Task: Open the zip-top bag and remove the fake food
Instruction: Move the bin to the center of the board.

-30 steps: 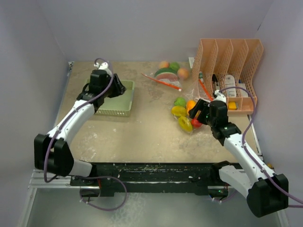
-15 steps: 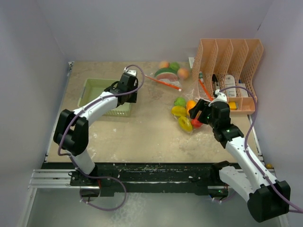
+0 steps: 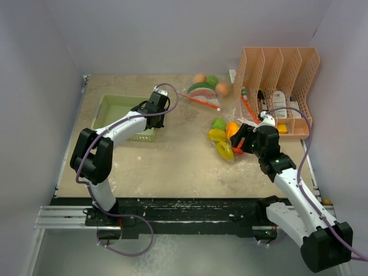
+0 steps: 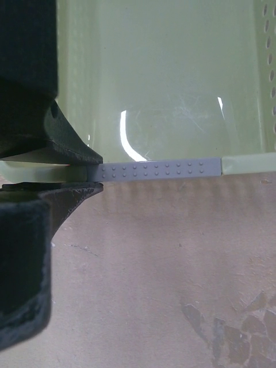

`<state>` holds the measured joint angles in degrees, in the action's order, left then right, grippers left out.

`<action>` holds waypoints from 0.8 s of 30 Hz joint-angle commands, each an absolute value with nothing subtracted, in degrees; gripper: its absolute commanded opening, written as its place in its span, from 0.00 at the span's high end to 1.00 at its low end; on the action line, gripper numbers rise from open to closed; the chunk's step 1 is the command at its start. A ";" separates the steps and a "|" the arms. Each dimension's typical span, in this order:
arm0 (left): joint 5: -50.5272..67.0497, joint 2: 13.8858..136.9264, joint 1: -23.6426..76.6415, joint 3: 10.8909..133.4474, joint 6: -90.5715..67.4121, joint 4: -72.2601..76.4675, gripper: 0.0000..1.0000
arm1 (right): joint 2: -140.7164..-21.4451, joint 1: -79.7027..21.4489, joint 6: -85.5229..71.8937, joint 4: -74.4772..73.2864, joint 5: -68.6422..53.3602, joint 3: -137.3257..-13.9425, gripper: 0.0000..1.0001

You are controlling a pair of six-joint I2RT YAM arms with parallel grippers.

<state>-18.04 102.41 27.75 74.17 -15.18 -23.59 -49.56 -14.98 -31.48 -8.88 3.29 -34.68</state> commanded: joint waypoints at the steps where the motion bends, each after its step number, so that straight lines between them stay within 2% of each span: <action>1: -20.83 102.46 26.25 74.71 -13.31 -23.79 0.88 | -48.47 -14.77 -30.37 -9.43 3.50 -34.32 0.24; 13: -22.77 105.53 21.26 75.52 -7.16 -20.52 0.98 | -47.86 -14.77 -28.41 -12.28 3.69 -35.65 0.26; 19: -19.37 104.45 16.66 71.99 -7.29 -16.13 0.94 | -49.02 -14.77 -27.89 -12.32 3.79 -36.13 0.26; 24: -22.14 104.58 16.44 72.12 -7.26 -16.64 0.88 | -50.19 -14.77 -28.10 -11.50 3.78 -36.20 0.27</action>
<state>-19.81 104.16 17.08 73.17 -8.47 -15.92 -49.52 -14.98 -28.91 -12.67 3.46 -34.37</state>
